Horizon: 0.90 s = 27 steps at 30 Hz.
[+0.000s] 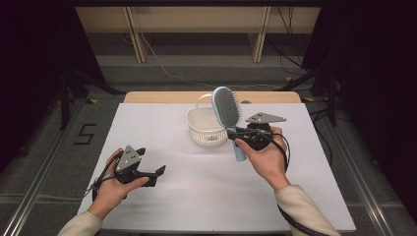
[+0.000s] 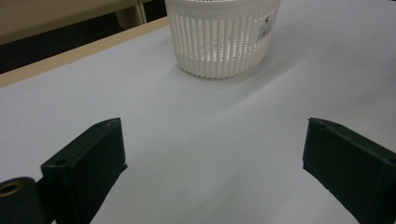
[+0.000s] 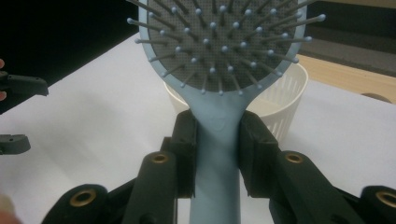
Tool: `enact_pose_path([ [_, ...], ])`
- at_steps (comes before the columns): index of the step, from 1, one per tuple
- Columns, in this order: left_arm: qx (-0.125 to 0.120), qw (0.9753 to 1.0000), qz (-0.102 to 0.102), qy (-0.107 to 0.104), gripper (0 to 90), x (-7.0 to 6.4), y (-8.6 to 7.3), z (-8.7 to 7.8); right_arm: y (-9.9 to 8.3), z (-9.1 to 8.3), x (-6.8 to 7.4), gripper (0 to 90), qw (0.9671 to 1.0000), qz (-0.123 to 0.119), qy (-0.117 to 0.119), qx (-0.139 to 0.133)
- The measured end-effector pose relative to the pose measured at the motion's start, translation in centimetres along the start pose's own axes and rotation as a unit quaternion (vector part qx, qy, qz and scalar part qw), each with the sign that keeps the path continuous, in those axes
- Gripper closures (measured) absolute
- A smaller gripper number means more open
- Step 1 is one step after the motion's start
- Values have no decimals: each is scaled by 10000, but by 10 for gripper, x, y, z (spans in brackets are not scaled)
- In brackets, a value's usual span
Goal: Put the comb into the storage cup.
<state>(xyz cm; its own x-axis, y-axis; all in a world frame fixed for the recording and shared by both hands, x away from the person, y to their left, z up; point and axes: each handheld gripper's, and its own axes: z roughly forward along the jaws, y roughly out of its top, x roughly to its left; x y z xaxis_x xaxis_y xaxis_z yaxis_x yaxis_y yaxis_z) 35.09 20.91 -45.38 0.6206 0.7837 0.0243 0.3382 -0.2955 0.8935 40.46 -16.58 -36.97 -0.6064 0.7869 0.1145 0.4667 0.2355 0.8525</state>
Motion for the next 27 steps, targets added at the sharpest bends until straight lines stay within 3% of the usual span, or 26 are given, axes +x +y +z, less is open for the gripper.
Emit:
enact_pose_path([
  [27,-1,10000,0,-4,51,0,0,0,10,3,-1,704,9999,-26,-57,-154],
])
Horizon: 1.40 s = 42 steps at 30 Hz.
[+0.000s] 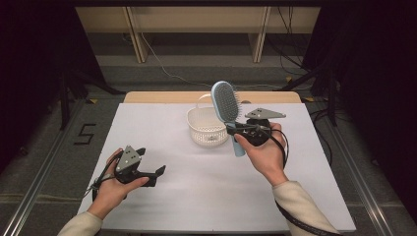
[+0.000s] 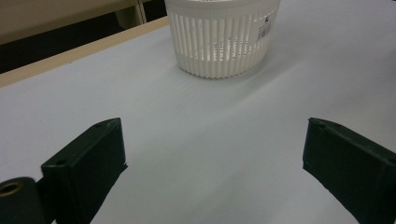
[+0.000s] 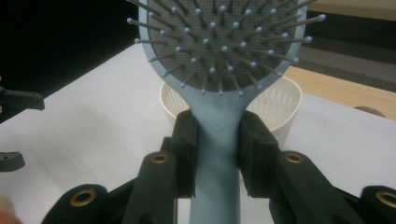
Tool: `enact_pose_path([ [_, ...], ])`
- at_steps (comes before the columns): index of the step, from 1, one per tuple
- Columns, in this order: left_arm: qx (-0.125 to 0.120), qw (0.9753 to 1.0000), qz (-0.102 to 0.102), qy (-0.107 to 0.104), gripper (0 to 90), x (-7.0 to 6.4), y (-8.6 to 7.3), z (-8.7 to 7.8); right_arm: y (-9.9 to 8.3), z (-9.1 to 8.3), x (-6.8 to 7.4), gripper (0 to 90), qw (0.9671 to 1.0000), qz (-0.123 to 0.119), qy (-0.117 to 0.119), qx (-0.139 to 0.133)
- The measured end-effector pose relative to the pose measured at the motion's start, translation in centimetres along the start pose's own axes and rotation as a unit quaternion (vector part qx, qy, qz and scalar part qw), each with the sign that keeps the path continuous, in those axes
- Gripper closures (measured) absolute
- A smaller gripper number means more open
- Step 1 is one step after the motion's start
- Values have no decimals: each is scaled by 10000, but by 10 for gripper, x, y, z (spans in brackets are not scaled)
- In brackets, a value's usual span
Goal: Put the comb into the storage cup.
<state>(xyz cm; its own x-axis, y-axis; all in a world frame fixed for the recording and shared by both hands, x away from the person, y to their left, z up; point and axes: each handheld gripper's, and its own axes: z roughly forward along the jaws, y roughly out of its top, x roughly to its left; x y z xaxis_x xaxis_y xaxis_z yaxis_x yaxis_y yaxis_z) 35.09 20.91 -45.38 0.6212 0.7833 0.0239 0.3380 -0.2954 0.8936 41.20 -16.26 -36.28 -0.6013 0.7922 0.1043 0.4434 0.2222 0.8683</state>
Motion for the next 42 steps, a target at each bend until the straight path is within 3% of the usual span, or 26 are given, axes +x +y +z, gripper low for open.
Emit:
enact_pose_path([
  [42,19,10000,28,-7,54,-1,0,0,11,13,-4,704,9998,11,-76,-172],
])
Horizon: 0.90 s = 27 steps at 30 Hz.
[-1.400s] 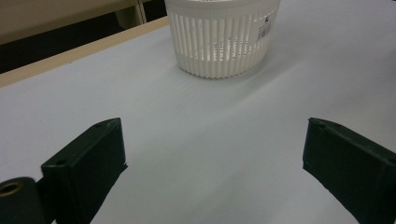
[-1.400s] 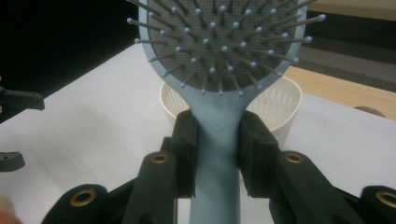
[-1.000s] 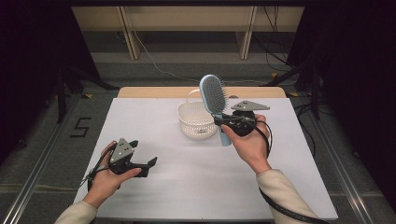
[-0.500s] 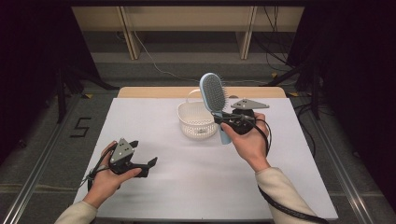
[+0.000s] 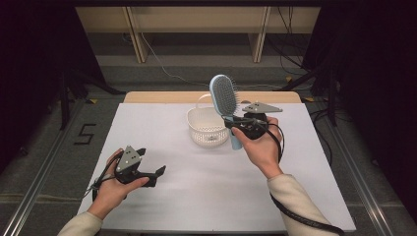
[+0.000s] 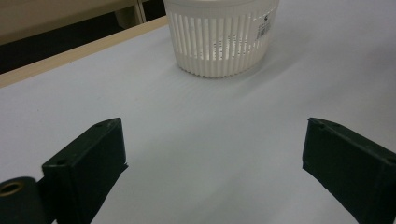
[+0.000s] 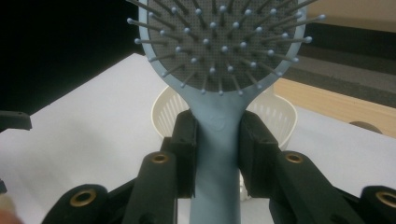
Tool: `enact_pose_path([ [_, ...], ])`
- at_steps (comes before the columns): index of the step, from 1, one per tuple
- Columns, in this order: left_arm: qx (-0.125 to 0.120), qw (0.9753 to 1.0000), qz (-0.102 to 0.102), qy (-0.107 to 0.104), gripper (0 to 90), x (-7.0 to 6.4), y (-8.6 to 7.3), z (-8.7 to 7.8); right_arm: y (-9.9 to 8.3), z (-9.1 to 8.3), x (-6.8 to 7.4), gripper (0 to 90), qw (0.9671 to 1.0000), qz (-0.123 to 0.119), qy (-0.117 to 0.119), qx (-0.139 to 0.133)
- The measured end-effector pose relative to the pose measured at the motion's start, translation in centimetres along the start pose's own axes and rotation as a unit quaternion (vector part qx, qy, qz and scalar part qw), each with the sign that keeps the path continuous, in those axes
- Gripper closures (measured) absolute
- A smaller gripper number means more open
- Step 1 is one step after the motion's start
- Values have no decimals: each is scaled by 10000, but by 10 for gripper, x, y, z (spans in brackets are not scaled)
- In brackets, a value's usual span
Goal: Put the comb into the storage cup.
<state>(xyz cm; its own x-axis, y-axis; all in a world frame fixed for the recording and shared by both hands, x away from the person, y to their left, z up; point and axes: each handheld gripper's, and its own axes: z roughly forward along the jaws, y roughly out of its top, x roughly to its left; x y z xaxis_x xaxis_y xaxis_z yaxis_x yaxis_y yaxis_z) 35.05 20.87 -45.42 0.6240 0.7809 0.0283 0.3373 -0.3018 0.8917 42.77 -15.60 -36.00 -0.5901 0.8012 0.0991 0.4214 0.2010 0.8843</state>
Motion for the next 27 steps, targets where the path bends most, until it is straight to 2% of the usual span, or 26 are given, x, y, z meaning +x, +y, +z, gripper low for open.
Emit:
enact_pose_path([
  [27,-3,10000,-10,12,54,0,0,0,5,6,0,704,10000,-5,-23,-77],
])
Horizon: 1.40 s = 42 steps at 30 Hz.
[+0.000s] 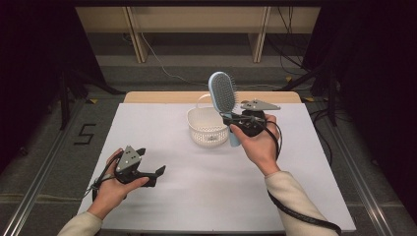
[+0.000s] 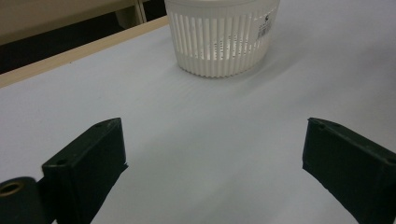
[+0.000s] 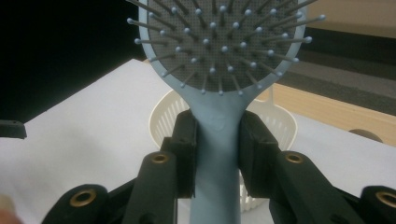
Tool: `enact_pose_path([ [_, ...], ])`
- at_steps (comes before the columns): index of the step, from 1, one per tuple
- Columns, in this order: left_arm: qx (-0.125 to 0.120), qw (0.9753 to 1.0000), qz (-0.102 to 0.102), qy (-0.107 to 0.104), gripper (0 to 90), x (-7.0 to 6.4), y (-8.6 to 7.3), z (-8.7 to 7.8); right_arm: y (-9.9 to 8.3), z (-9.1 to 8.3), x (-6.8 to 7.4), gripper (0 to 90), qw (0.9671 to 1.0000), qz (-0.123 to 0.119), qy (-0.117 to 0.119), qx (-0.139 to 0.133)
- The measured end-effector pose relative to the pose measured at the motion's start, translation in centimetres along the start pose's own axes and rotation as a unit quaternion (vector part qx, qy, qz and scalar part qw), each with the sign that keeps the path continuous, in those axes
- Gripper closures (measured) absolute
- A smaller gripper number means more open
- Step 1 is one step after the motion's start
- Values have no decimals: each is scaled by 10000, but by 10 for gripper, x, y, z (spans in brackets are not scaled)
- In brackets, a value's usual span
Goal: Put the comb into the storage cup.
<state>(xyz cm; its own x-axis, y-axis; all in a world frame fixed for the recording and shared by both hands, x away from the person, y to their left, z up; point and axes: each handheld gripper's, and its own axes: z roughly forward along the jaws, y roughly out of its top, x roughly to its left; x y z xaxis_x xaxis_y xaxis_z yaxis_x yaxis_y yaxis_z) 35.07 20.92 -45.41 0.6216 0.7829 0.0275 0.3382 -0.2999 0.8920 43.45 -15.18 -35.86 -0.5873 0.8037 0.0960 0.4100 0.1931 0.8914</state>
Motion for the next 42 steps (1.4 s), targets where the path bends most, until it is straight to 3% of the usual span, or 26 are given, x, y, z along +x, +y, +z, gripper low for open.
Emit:
enact_pose_path([
  [42,-6,10000,-15,15,53,1,0,0,11,13,2,703,9999,29,38,-125],
])
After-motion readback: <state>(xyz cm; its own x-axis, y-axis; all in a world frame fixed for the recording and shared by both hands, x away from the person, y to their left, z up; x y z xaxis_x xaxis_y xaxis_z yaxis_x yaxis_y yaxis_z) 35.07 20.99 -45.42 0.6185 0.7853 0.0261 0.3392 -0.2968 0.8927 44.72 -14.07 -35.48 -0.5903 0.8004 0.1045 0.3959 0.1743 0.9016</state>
